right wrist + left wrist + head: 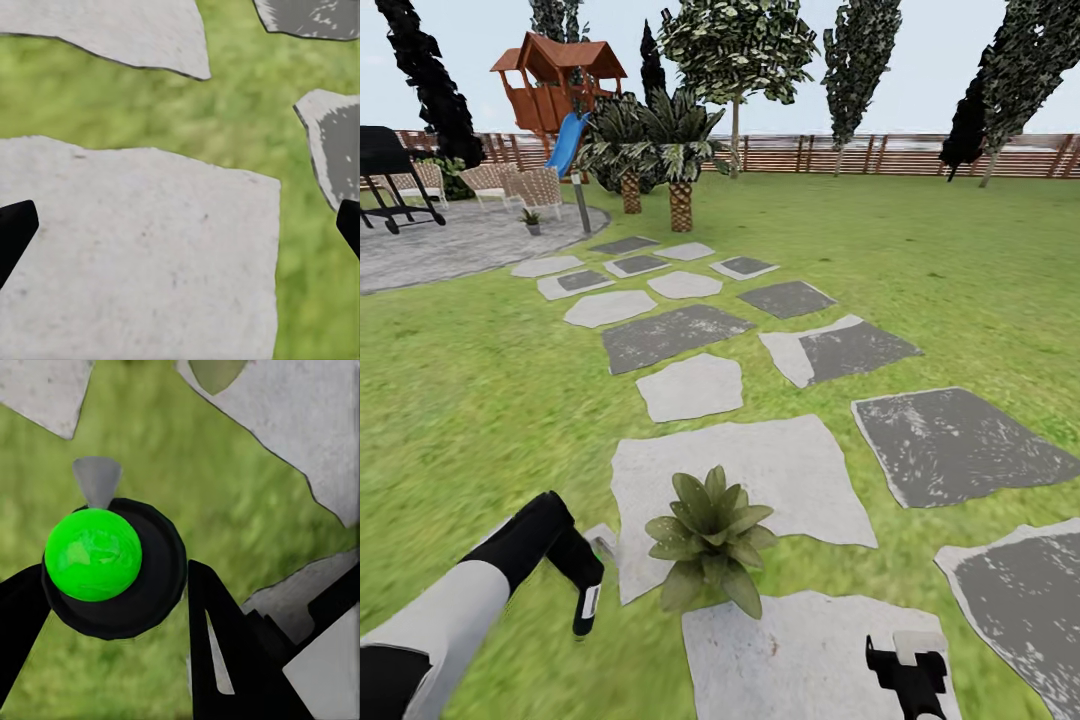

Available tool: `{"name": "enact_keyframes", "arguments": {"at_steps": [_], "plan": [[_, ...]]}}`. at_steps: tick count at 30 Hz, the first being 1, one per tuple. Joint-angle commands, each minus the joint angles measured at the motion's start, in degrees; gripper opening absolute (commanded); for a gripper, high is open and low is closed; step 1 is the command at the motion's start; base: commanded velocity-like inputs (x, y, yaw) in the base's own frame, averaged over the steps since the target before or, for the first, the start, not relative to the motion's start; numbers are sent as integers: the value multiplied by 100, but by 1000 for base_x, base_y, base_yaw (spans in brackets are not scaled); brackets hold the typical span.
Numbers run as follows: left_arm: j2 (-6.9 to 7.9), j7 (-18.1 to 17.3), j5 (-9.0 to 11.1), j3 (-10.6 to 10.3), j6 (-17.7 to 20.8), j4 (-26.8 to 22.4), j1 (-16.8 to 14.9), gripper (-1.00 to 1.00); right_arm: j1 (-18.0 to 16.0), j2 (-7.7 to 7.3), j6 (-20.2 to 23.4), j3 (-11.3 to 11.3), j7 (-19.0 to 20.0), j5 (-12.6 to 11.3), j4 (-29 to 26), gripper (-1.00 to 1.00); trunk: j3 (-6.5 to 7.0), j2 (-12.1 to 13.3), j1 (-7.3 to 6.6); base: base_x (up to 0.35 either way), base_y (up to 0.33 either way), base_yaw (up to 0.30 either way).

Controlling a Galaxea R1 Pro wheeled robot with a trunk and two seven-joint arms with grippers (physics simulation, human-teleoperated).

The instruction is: Pick up the pesticide atomizer in the garden and spray insectifuge to fully cover both potted plants in the garden.

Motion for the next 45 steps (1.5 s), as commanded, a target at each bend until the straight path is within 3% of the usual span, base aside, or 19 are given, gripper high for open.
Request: {"name": "enact_keyframes", "arguments": {"at_steps": [1,5,9,21,36,45], "plan": [[-7,-168,-120,-26,62,-14,-89,-100,1,-6,-3,48,-46,5,6,100,-6,-2,-1,0,-1,1],[-27,-642,-590,-23,82,-17,-181,-100,8,-11,-3,48,-46,5,6,100,-6,-2,-1,0,0,0],[-19,-825,-783,-25,84,-17,-155,-100,13,-10,-3,48,-46,5,1,100,-6,-2,-1,0,-2,0],[-45,-850,-808,-19,78,-17,-131,-100,14,9,-3,48,-46,5,-1,100,-6,-2,-1,0,-237,11],[-40,-808,-820,-16,76,-10,-120,-100,14,15,-3,48,-46,5,-1,100,-6,-2,-1,-11,-272,265],[-59,-749,-987,-1,71,80,4,-100,14,15,-3,48,-46,5,-1,100,-6,-2,-1,-73,-67,86]]}}
